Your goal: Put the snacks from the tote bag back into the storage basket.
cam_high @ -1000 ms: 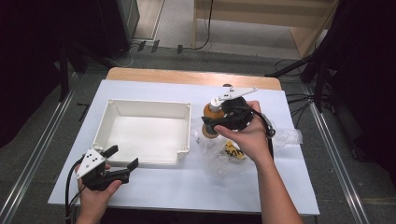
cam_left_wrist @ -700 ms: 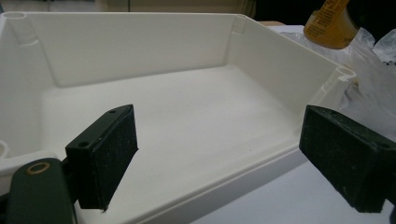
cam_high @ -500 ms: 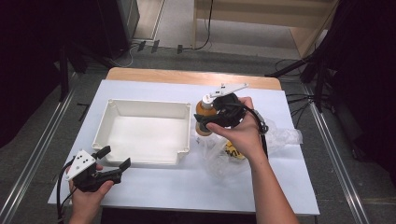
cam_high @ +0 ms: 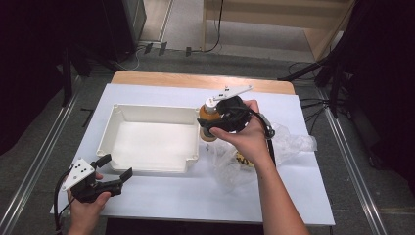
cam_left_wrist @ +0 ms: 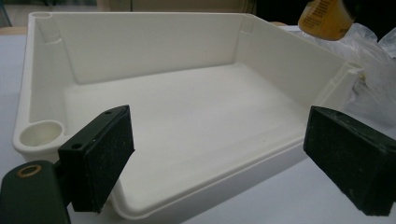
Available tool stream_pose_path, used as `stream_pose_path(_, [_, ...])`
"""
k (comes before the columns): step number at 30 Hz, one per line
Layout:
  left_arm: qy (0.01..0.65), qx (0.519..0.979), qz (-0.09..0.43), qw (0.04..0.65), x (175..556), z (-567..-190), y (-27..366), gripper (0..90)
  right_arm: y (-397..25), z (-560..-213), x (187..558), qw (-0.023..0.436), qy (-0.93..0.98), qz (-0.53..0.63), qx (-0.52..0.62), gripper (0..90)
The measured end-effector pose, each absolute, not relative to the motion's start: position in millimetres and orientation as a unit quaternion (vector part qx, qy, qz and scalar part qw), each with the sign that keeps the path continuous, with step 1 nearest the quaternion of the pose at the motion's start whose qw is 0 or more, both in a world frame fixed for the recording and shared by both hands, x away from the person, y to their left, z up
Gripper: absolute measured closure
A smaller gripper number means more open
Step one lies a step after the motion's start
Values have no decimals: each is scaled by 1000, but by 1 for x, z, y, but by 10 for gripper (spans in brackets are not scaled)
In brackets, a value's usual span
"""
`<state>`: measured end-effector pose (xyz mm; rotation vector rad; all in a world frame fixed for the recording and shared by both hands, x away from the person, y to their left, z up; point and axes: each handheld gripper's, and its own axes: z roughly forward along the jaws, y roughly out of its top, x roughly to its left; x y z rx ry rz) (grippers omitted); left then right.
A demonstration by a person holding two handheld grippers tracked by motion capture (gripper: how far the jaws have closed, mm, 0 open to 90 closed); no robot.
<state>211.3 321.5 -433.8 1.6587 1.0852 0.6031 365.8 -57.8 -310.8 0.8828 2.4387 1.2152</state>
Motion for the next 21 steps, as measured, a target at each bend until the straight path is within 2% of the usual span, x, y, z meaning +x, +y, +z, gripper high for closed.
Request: stream_pose_path(21, [440,684,258,522,207,-429,325,87,-32,-302,368,133,847,427,288,307])
